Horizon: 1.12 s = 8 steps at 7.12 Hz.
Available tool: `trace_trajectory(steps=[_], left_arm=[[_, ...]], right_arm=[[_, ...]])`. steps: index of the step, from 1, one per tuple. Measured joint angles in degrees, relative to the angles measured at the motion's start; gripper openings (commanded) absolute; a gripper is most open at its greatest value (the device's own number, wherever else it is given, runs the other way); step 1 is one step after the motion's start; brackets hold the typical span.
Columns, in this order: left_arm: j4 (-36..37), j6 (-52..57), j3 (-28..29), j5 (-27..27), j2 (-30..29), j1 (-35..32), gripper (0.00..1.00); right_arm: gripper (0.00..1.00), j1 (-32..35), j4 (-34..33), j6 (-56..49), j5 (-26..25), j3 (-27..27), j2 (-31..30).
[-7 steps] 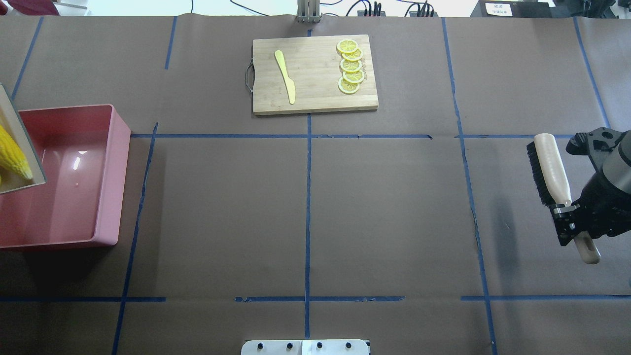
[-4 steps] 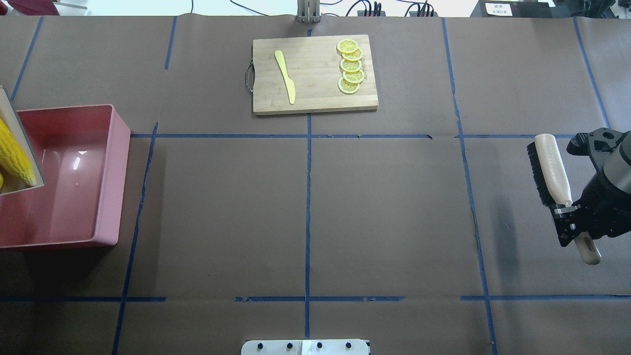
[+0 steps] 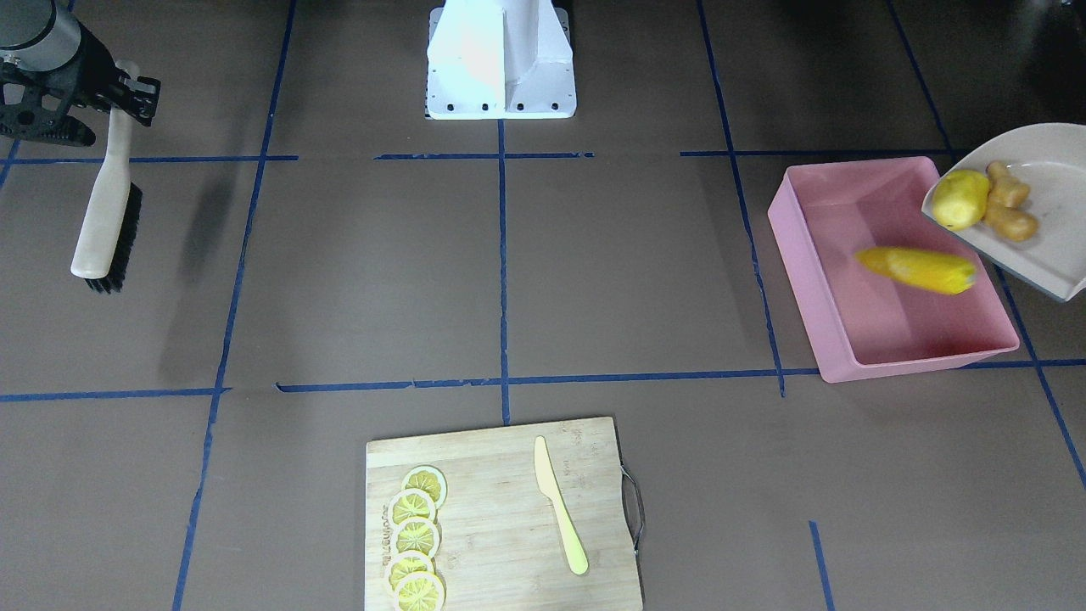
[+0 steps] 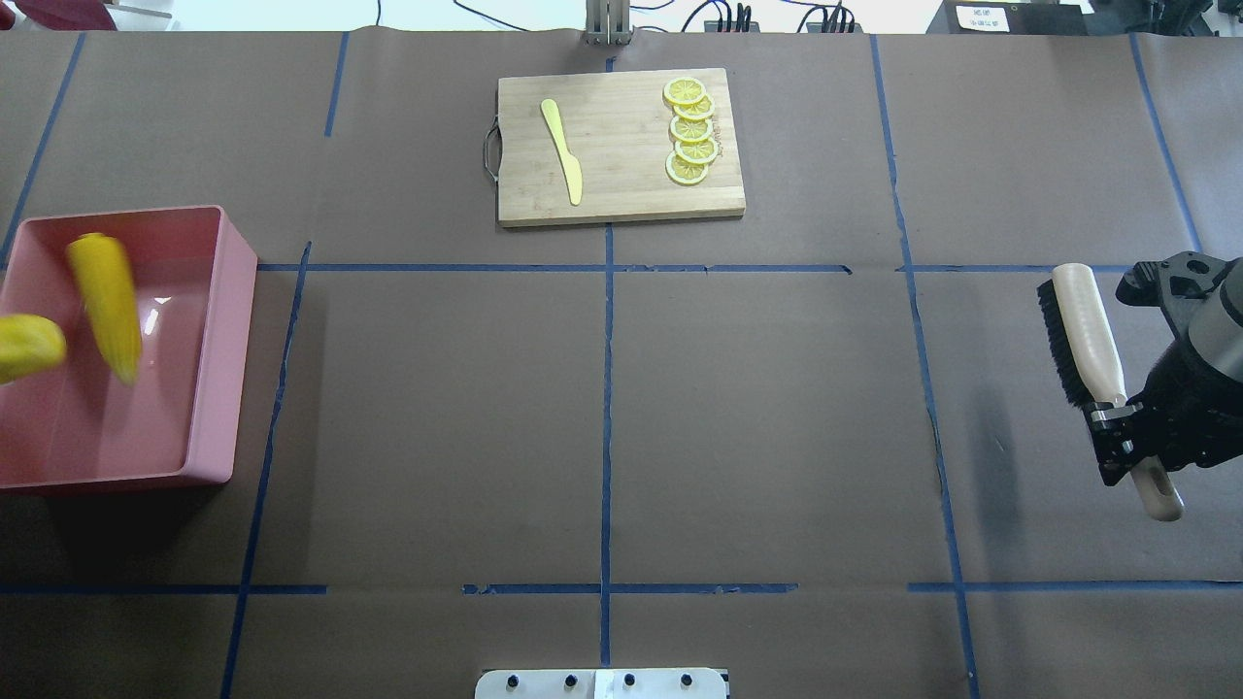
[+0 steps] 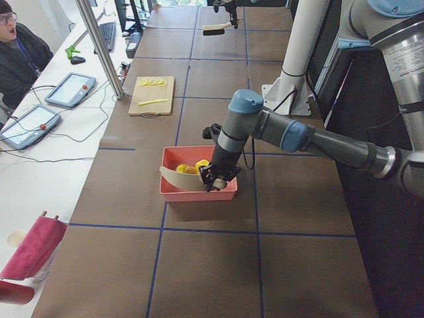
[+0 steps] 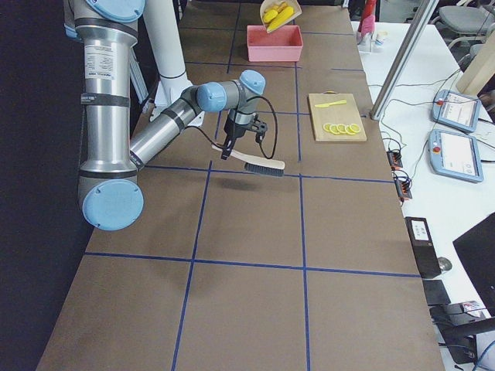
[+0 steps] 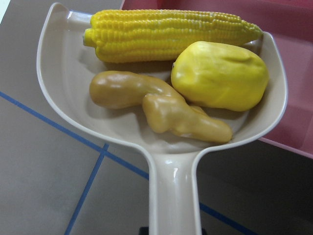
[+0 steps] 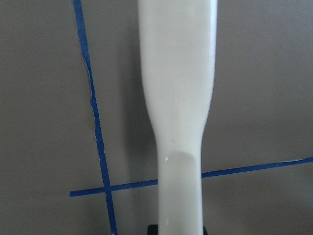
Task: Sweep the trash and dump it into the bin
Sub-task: 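Tilt the dustpan to dump the vegetables into the pink bin, then raise the empty dustpan above the bin with the left gripper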
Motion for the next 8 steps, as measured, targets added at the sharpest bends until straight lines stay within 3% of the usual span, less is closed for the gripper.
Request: trace_trajectory(steps=[2,6,8], left_arm=[[4.29,0.84,-2.56,2.17,-0.23,0.19,0.0],[5.47,1.11,-3.47,3.5,-1.08,0.39,0.0],[14.89,1.15,-7.18,3.8,-6.4,0.37,0.0]], right_arm=[[0.02,0.0,0.0,0.0,-0.01,-0.07,0.09],[0.02,0.0,0.0,0.0,-0.1,0.0,-0.06],[0.03,0.0,0.02,-0.54,-0.3,-0.53,-0.96]])
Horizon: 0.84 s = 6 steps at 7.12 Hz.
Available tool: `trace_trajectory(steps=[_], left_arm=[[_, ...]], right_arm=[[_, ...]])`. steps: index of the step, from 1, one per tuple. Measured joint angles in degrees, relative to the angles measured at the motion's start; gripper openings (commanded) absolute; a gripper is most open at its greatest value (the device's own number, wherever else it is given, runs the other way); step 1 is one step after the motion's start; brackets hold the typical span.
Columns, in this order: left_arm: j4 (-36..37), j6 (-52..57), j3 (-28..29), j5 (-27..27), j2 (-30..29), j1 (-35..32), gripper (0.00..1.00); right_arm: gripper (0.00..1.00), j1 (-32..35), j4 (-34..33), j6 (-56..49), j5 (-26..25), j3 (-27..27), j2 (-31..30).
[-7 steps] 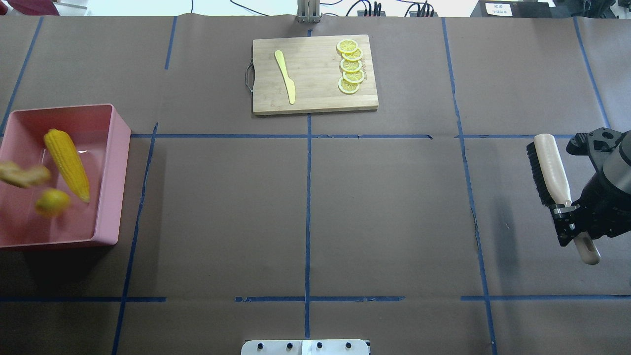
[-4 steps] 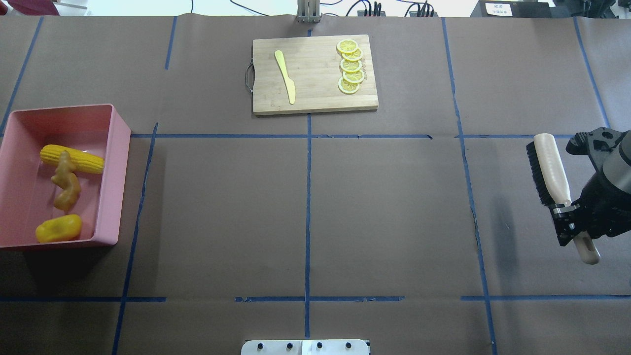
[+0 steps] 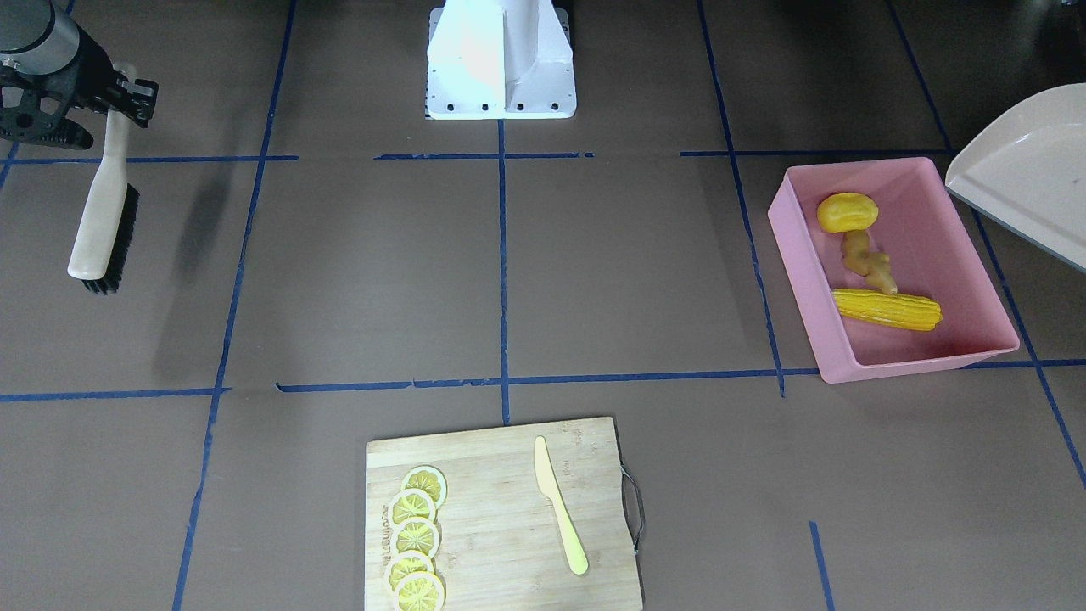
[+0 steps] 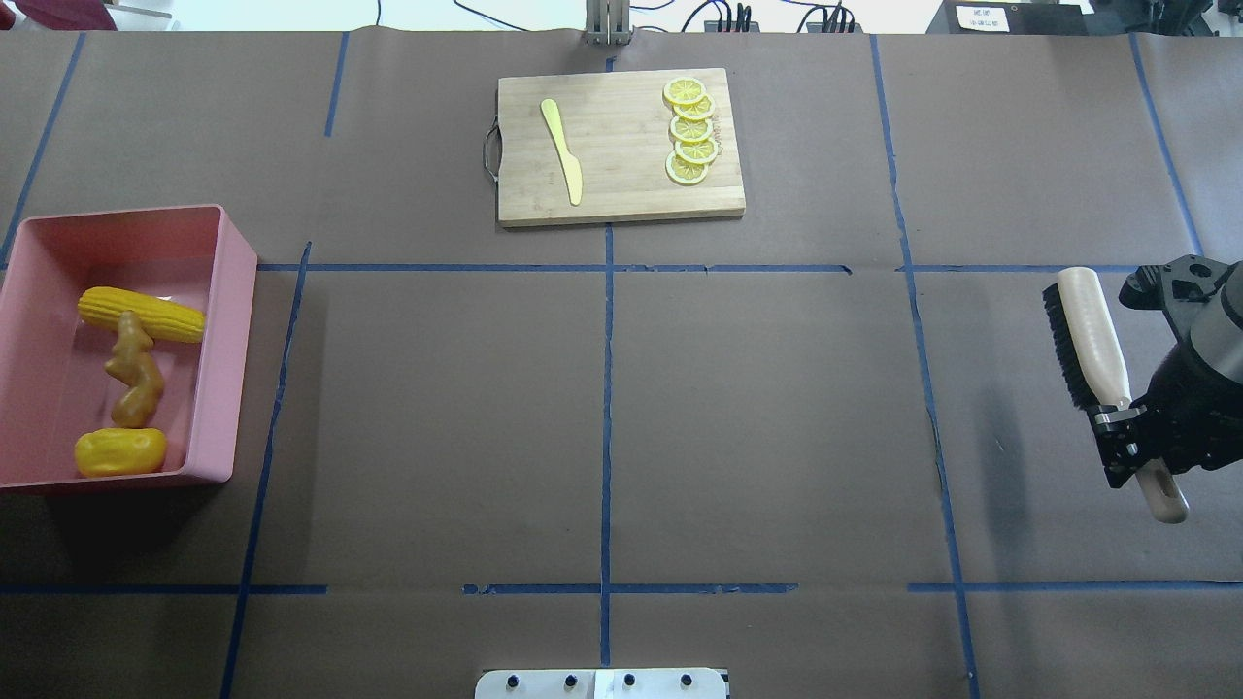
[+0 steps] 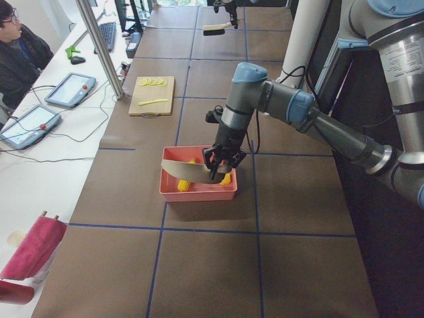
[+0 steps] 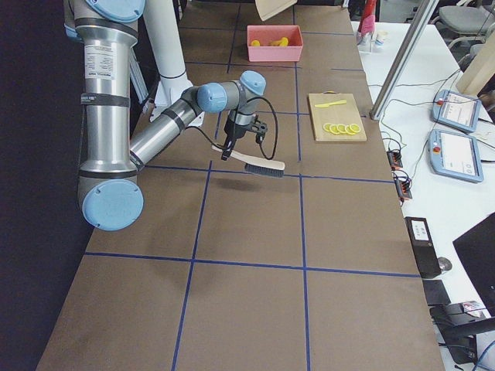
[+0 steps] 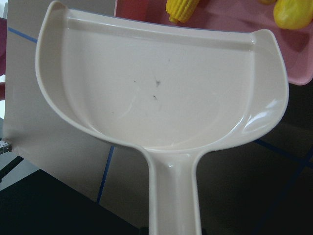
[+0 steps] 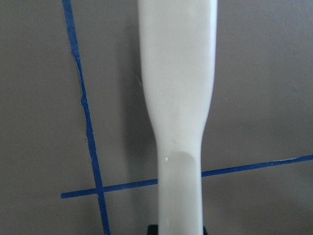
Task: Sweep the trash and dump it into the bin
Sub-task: 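Raise the empty dustpan above the bin with the left gripper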
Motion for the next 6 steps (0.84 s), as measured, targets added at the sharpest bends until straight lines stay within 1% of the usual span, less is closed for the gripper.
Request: trace_trajectory(steps=[1,2,3,5,6], left_arm=[[8.45,-0.11,-1.95,-0.09,-6.04,-0.02,0.0],[15.85,-0.4,-2.89,-0.36,-12.05,0.18,0.0],[20.16,-1.08,-3.1,-1.38,-16.04,1.02,0.0],[22.43,-5.65,-3.24,-5.17,-20.11,4.37,0.0],[22.61,-8.8,-3.37,-7.16,-21.66,6.68,0.0]], right_arm=[[0.03,0.0,0.34,-0.47,-0.1,-0.31,-0.77],[0.03,0.0,2.77,-0.63,-0.17,-0.9,-2.35],[0.03,0.0,9.36,-0.35,-0.19,-2.48,-5.51],[0.03,0.0,25.64,2.76,-0.14,-7.24,-11.47],[0.03,0.0,32.13,4.17,-0.14,-9.89,-13.3]])
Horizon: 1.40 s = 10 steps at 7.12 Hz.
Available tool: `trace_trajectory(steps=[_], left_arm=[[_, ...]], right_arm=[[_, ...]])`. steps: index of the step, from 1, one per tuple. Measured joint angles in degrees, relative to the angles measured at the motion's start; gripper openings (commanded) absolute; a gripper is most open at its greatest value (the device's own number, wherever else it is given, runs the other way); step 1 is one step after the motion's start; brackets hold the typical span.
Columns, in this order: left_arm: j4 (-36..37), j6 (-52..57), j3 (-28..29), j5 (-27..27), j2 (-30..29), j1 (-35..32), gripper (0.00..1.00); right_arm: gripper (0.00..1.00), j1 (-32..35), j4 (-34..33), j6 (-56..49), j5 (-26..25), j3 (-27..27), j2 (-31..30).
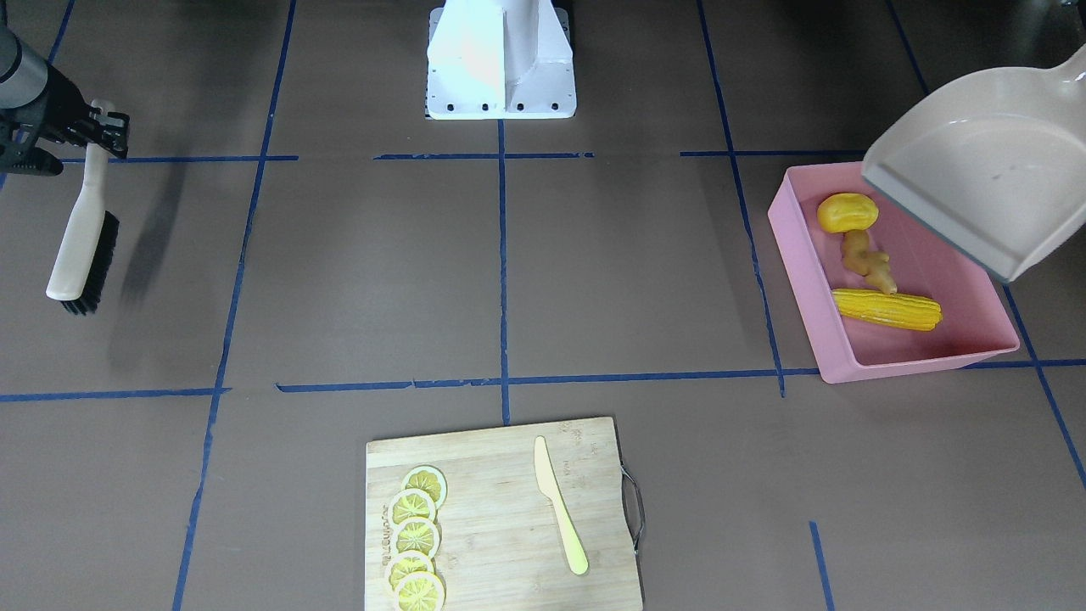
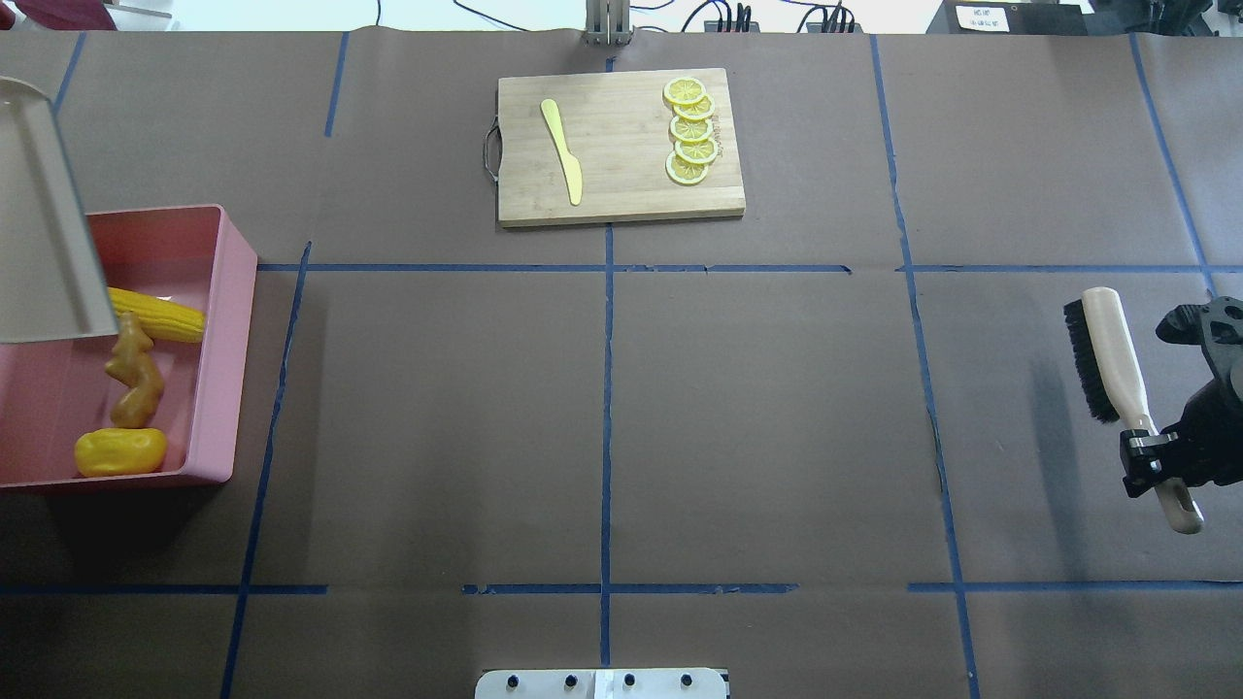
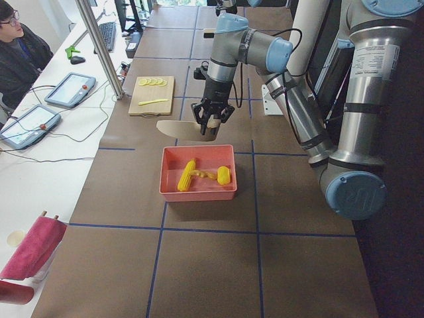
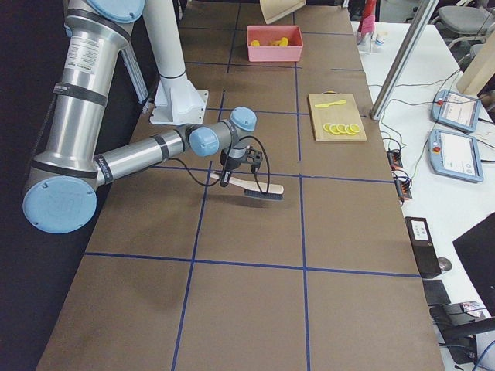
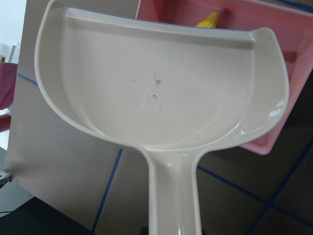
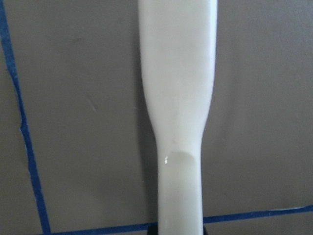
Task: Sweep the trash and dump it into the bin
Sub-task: 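Raise the empty dustpan above the bin with the left gripper, then lower the dustpan beside the bin with left gripper while right sets brush down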
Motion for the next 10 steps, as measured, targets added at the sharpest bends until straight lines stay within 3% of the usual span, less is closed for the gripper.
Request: trace_trajectory(steps=[2,4,5,6,8,9,10], left_arm=[[0.07,-6.43,-0.07,-2.67,-3.22,5.49,0.0],[-0.08,-11.37,0.29,-5.76,-6.49,11.34,0.0],[-0.21,-13.59,0.62,-6.44,-8.08,14.18,0.0],[-0.31,-15.37,1.27,-6.74,-9.85,16.4,0.0],[-0.68,-16.53,3.35,-6.9,-12.5,19.11,0.0],[-0.81,-16.65,4.69,-6.9,-13.65,20.37,0.0],[-1.09,-16.73,5.94,-6.86,-14.53,21.29,0.0]], right_arm=[[0.03,-0.02,9.97,3.22,0.06,-5.42,-1.9],[0.05,-0.18,13.13,4.41,0.03,-8.62,-1.74],[0.14,-0.28,13.52,4.5,0.05,-9.82,-1.22],[0.44,-0.31,13.66,4.51,0.2,-10.7,-0.86],[0.72,-0.38,13.66,4.48,0.53,-12.05,-0.18],[0.94,-0.41,13.66,4.52,0.79,-12.37,0.0],[0.99,-0.42,13.73,4.53,1.1,-12.49,0.06]])
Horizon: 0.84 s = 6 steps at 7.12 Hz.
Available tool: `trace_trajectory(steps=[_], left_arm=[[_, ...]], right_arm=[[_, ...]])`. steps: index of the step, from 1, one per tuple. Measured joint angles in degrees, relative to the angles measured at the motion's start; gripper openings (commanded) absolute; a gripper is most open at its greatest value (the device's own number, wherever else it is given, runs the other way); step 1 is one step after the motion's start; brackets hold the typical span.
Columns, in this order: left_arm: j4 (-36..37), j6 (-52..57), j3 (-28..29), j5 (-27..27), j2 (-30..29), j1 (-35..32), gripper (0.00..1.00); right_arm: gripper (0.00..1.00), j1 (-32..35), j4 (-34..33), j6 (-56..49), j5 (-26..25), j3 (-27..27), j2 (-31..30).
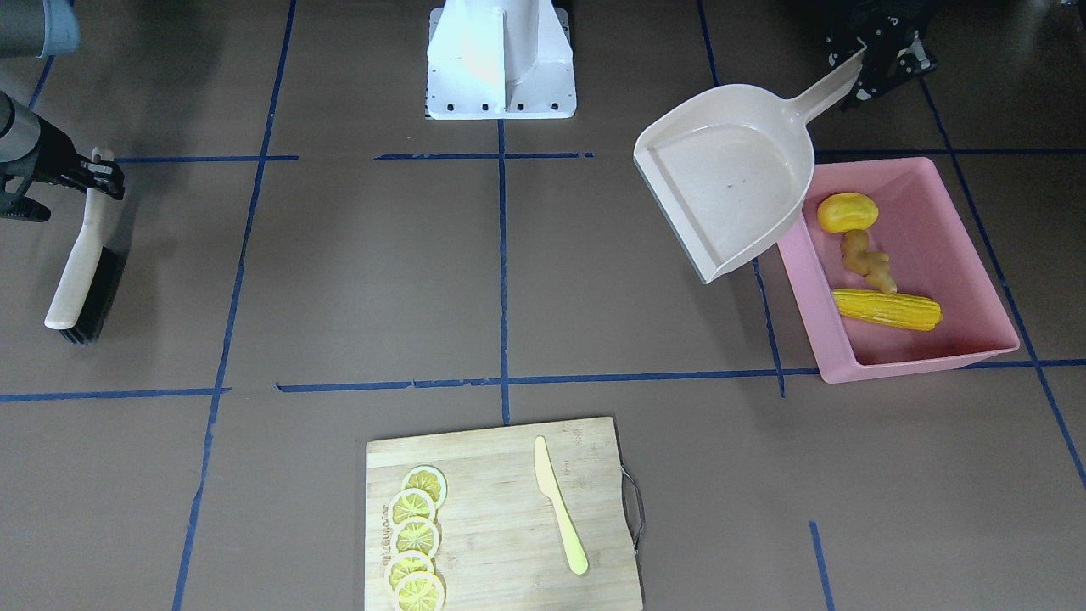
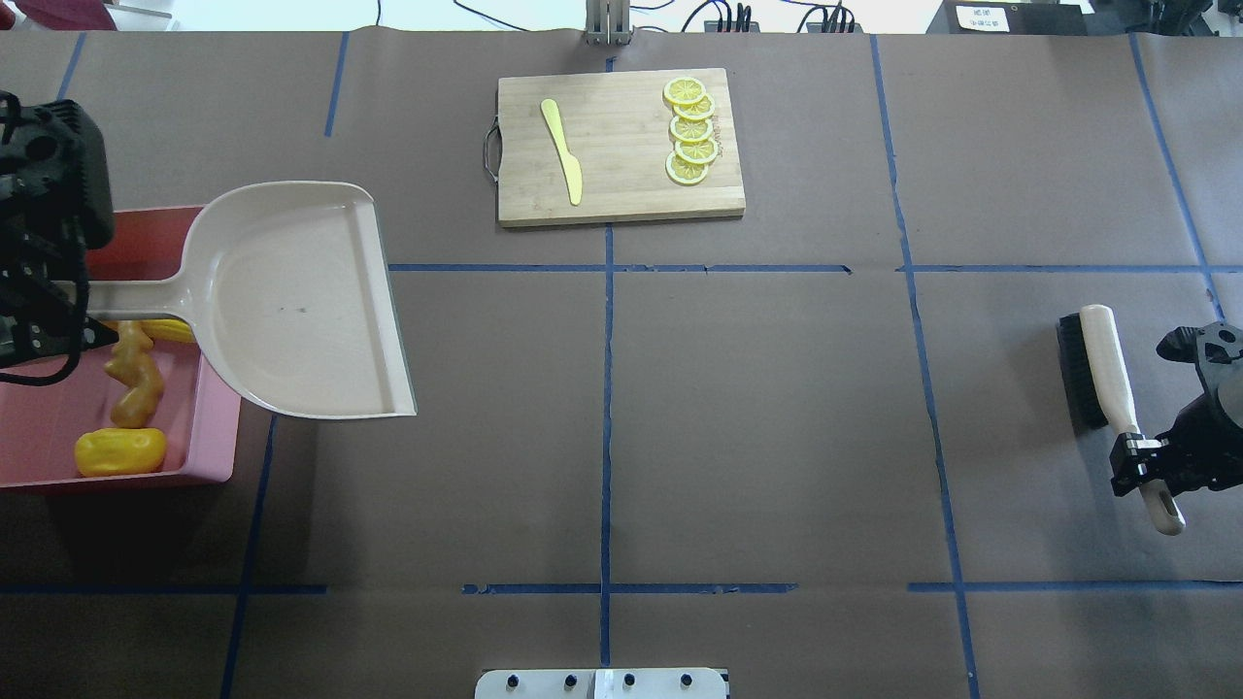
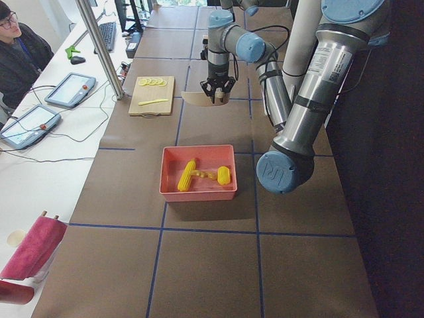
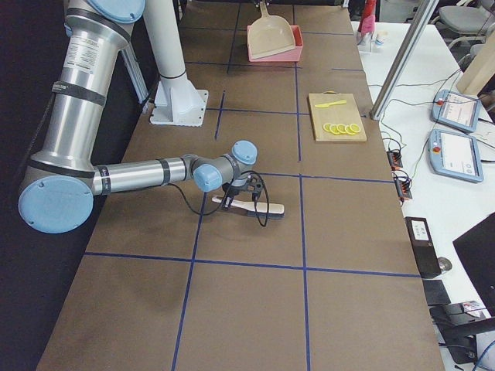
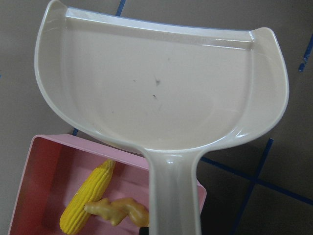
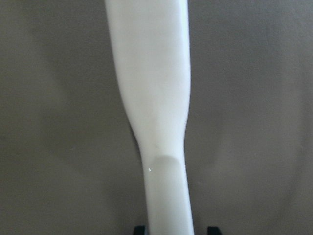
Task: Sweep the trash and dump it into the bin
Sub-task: 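Lower the dustpan beside the bin with left gripper while right sets brush down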
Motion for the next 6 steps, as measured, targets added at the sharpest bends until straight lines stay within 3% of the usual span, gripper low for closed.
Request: trace_trajectory(steps=[4,6], left_arm=[[-9.56,0.87,7.99,-0.18,-1.32,3.49,0.0],[-16.26,3.41,12.17,-0.22,-1.0,6.37,0.0]], right_arm=[[1.0,0.97,0.15,-0.01,-0.12,1.74,0.08],[1.0,5.44,0.1,0.01,-0.24,4.21,-0.02]])
